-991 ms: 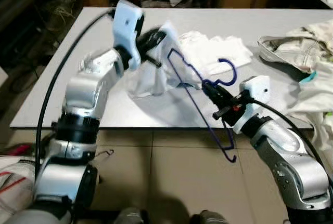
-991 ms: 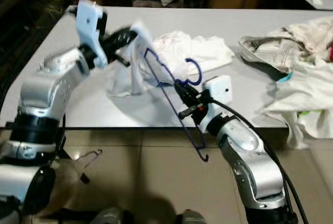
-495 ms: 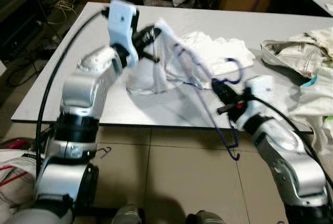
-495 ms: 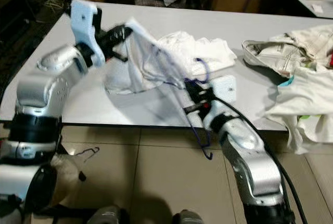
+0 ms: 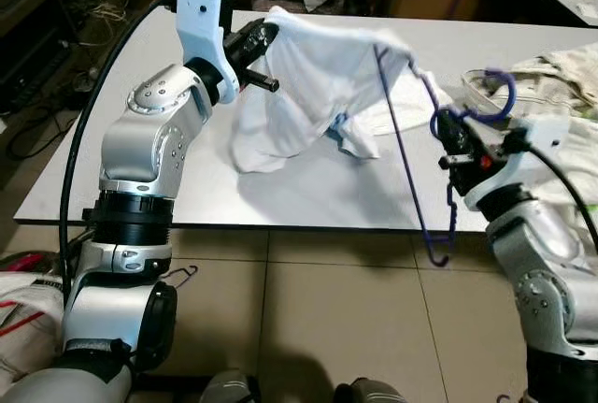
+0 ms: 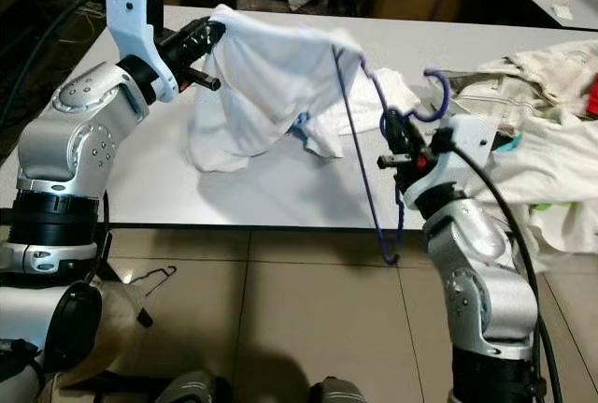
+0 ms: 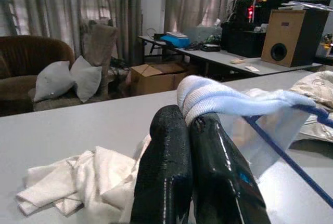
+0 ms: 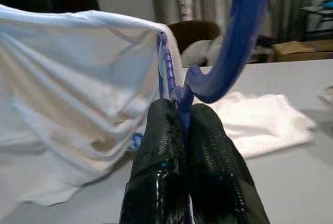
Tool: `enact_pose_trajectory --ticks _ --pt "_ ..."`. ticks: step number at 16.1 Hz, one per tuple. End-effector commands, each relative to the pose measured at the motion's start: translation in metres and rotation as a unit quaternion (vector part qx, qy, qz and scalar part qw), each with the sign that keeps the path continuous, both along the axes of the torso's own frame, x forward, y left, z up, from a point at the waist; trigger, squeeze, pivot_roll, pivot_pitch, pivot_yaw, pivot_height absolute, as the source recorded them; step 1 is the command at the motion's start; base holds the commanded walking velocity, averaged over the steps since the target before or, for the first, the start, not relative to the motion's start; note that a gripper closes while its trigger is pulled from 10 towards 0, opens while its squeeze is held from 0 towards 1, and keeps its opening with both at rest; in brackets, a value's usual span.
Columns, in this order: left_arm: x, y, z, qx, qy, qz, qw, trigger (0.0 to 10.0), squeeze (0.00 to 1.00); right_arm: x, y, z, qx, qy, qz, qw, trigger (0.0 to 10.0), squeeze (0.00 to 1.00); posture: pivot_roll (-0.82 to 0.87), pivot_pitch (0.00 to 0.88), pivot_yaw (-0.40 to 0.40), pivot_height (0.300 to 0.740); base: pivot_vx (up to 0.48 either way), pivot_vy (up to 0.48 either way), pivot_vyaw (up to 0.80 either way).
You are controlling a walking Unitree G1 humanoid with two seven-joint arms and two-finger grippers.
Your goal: Hang hanger
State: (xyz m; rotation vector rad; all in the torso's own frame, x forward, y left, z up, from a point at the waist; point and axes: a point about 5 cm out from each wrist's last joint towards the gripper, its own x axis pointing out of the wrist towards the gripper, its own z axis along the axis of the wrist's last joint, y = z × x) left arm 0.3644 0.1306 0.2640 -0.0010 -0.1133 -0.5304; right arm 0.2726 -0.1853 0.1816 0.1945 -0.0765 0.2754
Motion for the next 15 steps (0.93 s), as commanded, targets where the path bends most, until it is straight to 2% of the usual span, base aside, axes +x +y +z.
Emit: enact_pose_trajectory --ticks 1,2,3,4,5,6,8,9,10,11,12,14,15 --pt "-0.003 0.0 0.004 -0.002 -0.008 -0.009 1.0 0.0 0.0 -0.003 0.001 0.003 0.002 -0.01 0.022 1.0 10.0 0.0 -0.08 0.0 -0.019 0.74 0.0 0.0 0.0" --pt "-0.006 -0.002 0.003 0.0 -0.008 -0.024 1.0 0.0 0.0 -0.003 0.001 0.005 0.034 -0.017 0.027 0.999 10.0 0.0 -0.08 0.0 -0.024 0.74 0.0 0.0 0.0" --pt "-0.013 -0.008 0.002 0.0 -0.008 -0.065 0.998 0.0 0.0 0.001 -0.002 0.006 0.091 -0.008 0.02 0.996 10.0 0.0 -0.08 0.0 -0.024 0.74 0.0 0.0 0.0" --pt "-0.015 -0.01 0.001 -0.001 -0.008 -0.08 0.997 0.0 0.0 0.003 -0.002 0.002 0.102 0.012 0.023 0.994 10.0 0.0 -0.08 0.0 -0.024 0.74 0.0 0.0 0.0" --pt "-0.024 -0.016 0.003 -0.033 -0.005 -0.133 0.991 0.0 0.0 0.004 0.002 -0.007 0.126 0.056 0.059 0.989 10.0 0.0 -0.08 0.0 -0.028 0.74 0.0 0.0 0.0" --pt "-0.027 -0.017 0.004 -0.04 -0.002 -0.147 0.988 0.0 0.0 0.003 0.004 -0.008 0.143 0.064 0.07 0.985 10.0 0.0 -0.08 0.0 -0.028 0.74 0.0 0.0 0.0" --pt "-0.029 -0.011 0.002 -0.02 -0.004 -0.149 0.989 0.0 0.0 0.003 0.005 -0.007 0.165 0.069 0.093 0.98 10.0 0.0 -0.08 0.0 -0.029 0.74 0.0 0.0 0.0" --pt "-0.03 -0.008 0.003 -0.022 -0.012 -0.146 0.989 0.0 0.0 0.002 0.005 -0.008 0.159 0.074 0.102 0.979 10.0 0.0 -0.08 0.0 -0.029 0.74 0.0 0.0 0.0" --pt "-0.031 -0.007 0.01 -0.037 -0.026 -0.145 0.988 0.0 0.0 0.001 0.005 -0.012 0.126 0.086 0.114 0.982 10.0 0.0 -0.08 0.0 -0.029 0.74 0.0 0.0 0.0" --pt "-0.032 -0.008 0.011 -0.042 -0.027 -0.149 0.988 0.0 0.0 0.001 0.005 -0.013 0.122 0.089 0.116 0.982 10.0 0.0 -0.06 0.0 -0.039 0.74 0.0 0.0 0.0" --pt "-0.035 -0.011 0.012 -0.041 -0.028 -0.162 0.986 0.0 0.0 0.001 0.009 -0.014 0.115 0.1 0.133 0.979 10.0 0.0 -0.06 0.0 -0.041 0.74 0.0 0.0 0.0" --pt "-0.033 -0.012 0.013 -0.039 -0.032 -0.148 0.988 0.0 0.0 -0.002 0.016 -0.019 0.072 0.117 0.16 0.978 10.0 0.0 -0.06 0.0 -0.041 0.74 0.0 0.0 0.0" --pt "-0.033 -0.012 0.014 -0.041 -0.032 -0.147 0.988 0.0 0.0 -0.002 0.017 -0.019 0.068 0.118 0.162 0.977 10.0 0.0 -0.06 0.0 -0.038 0.74 0.0 0.0 0.0"
